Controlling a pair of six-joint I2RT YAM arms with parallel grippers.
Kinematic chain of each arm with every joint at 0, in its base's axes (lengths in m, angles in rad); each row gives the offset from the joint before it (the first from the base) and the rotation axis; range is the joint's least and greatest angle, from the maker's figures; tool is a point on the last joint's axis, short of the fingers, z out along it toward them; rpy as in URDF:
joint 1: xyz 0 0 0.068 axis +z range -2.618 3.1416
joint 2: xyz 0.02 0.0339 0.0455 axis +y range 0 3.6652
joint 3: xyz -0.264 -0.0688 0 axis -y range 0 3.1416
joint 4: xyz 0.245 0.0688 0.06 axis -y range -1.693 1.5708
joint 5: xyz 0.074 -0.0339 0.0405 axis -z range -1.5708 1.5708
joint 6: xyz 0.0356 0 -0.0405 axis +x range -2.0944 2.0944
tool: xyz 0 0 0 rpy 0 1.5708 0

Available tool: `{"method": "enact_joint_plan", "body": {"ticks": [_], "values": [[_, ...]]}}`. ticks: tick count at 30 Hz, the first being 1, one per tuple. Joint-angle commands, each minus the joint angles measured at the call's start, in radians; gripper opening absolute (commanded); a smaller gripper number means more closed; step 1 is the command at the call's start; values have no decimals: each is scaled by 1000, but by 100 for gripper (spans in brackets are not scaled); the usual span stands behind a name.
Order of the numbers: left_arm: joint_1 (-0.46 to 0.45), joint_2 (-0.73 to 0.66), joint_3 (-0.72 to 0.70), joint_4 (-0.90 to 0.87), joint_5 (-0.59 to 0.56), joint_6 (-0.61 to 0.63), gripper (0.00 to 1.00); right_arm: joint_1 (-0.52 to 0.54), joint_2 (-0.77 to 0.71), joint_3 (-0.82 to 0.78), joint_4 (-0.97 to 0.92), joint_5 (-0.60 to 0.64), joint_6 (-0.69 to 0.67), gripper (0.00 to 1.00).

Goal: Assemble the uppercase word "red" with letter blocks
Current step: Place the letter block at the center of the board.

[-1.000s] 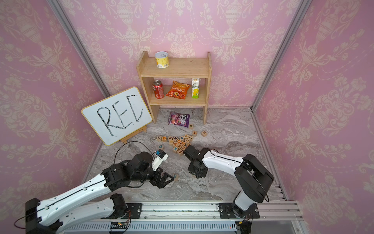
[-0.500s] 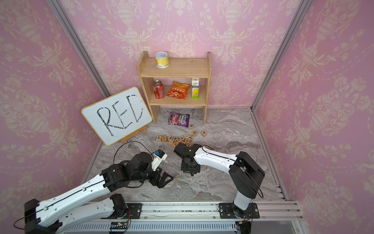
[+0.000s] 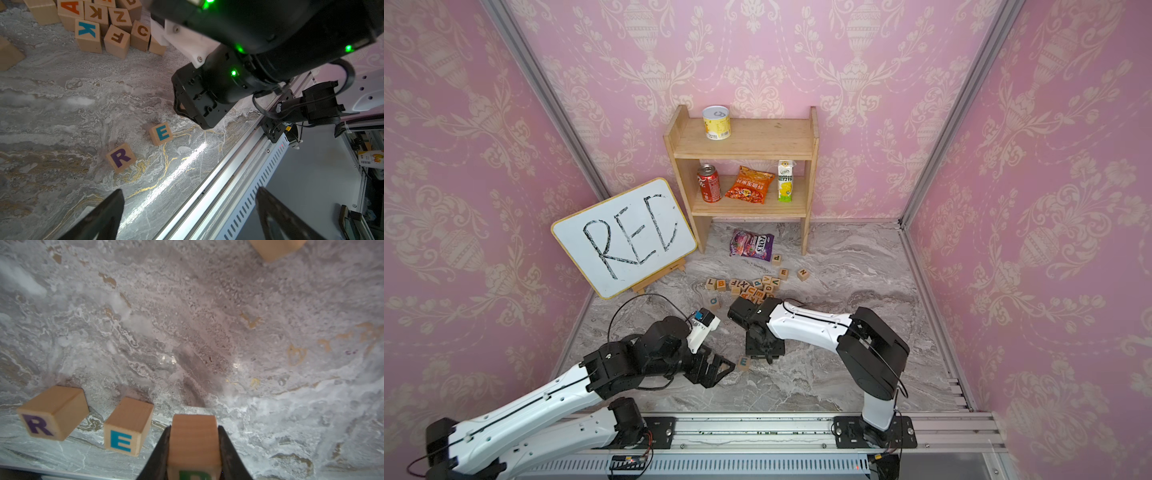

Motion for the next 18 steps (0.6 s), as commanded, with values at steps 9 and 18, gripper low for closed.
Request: {"method": "enact_joint_plan", "body": {"ticks": [9, 18], "values": [[-9, -48, -12, -42, -49, -44, 99, 4, 53, 14, -3, -42, -56, 11], [-9, -44, -10, -43, -55, -44, 99, 4, 94, 28, 8, -68, -82, 13]]}}
